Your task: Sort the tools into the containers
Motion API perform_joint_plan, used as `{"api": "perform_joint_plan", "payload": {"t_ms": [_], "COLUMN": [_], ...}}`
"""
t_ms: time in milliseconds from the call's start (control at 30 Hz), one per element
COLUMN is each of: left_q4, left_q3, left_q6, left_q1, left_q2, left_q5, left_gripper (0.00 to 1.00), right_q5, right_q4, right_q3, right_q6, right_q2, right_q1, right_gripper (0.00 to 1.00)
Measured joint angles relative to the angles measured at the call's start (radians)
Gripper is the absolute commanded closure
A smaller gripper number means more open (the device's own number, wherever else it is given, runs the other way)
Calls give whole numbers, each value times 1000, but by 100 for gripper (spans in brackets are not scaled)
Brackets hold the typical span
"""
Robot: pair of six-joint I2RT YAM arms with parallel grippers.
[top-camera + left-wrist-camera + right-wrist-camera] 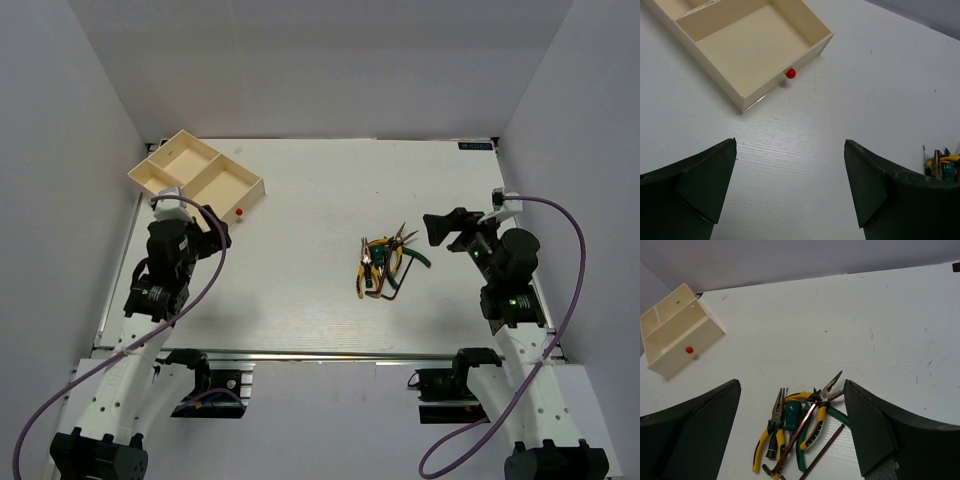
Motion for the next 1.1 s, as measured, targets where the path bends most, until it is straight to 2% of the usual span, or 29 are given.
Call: {"api": "perform_joint_plan", "payload": {"t_ms": [233,333,467,633,767,900,1100], "left_q4": [14,55,98,195,319,443,597], "left_q3": [-5,-5,14,19,19,19,16], "left_q6": [23,34,25,-61,-149,-226,-329], "left_q1": [0,0,-3,-21,-65,-132,-258], "left_q2": [17,60,196,373,488,616,786], "left_q5": [86,206,410,605,669,720,748], "left_gripper": [4,9,14,19,24,25,28], "right_q5": [-11,-12,-11,-7,-6,-8,-13], "right_q4": [0,0,-4,-8,-10,-13,-21], "right_q3": [0,0,0,0,0,0,0], "right_q6": [-10,-11,-12,-12,-10,-5,-2], "right_q2": [31,43,56,57,60,73,78], "right_q1": [0,0,0,0,0,0,0], "right_gripper": [11,11,11,11,11,11,11]}}
